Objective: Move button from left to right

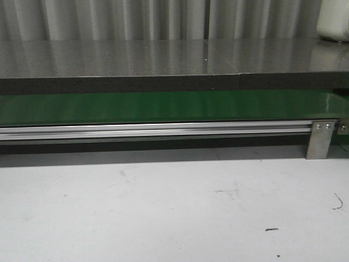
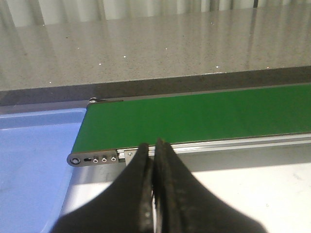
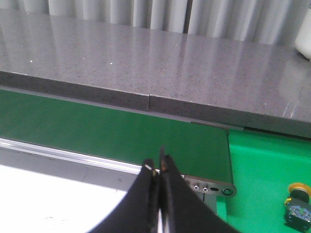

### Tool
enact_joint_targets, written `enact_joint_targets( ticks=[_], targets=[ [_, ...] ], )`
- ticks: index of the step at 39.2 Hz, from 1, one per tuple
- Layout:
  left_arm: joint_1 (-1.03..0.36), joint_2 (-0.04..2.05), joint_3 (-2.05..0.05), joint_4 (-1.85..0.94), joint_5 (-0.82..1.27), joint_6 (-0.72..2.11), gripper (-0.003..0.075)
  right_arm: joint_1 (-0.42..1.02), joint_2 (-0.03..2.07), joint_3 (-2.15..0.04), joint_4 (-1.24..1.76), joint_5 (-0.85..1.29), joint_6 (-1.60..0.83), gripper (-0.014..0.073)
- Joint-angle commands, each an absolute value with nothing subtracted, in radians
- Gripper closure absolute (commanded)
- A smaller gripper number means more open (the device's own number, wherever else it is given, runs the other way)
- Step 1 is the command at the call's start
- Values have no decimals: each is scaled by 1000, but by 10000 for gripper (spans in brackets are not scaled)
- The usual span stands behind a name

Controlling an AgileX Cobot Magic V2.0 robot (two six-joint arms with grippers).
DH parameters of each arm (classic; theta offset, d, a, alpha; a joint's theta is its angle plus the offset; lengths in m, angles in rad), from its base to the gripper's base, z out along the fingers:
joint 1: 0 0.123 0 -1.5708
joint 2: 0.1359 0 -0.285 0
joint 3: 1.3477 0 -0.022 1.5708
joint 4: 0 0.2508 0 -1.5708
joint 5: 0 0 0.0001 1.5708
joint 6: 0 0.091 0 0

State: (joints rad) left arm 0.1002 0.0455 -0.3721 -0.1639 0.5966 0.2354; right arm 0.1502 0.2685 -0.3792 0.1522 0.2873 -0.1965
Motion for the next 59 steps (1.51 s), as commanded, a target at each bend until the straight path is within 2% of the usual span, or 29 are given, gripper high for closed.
enact_joint_targets(
  ticks=[1,11,24,32,59],
  targets=[
    [96,58,-397,-180,516,226,741,149,277,-404,159,213,-205,662],
    [96,58,-368,-174,467,223,741,149,277,-404,159,213,-205,662],
    [-60,-22,-145,-20,224,0,741,149,277,-404,159,215,-205,662],
    [-51,-24,-9,-20,111,0,741,149,277,-404,159,217,-205,662],
    [-20,-24,37,-33,97,0,741,149,277,-404,159,220,-205,662]
  ],
)
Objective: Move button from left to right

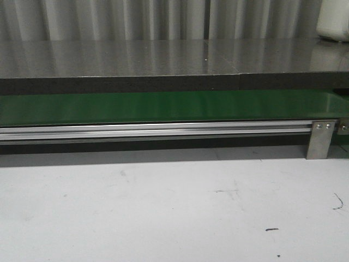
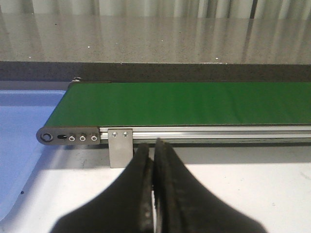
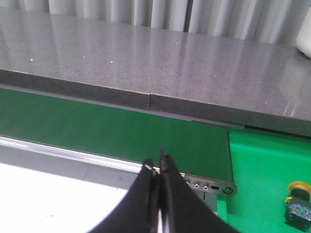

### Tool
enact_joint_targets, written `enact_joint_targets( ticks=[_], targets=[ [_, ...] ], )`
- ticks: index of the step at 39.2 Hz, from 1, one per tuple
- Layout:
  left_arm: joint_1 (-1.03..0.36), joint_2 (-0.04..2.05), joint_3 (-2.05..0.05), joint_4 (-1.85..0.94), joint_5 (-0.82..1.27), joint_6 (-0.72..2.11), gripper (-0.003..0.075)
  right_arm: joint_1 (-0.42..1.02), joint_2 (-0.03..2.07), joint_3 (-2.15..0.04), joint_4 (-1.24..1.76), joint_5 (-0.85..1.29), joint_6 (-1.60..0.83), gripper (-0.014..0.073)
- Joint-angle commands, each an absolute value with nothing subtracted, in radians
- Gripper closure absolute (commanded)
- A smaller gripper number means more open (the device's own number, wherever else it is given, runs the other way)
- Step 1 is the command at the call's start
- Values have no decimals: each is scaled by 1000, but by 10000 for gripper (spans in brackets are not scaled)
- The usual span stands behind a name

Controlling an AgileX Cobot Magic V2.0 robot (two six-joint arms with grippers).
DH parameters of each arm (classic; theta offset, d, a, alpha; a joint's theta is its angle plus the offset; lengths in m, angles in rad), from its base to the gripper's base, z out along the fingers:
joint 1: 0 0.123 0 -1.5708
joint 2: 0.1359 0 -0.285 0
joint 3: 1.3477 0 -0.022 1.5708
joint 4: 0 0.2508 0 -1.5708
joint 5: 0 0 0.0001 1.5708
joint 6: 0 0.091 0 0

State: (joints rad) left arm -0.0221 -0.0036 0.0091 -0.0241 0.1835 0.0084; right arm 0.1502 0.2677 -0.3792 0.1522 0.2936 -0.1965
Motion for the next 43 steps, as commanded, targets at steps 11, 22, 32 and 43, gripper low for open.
enact_joint_targets(
  ticks=[11,22,32,43],
  targets=[
    [-20,-24,37,-33,97,0,741,149,277,-404,159,220,-205,662],
    [-20,-24,37,-33,97,0,741,147,271,-373,153,176,-206,662],
    [-20,-24,37,-33,97,0,741,125,111,-164,143,102,-162,662],
    [-20,-24,37,-33,97,0,741,56,-26,18,139,129,-70,662]
  ],
)
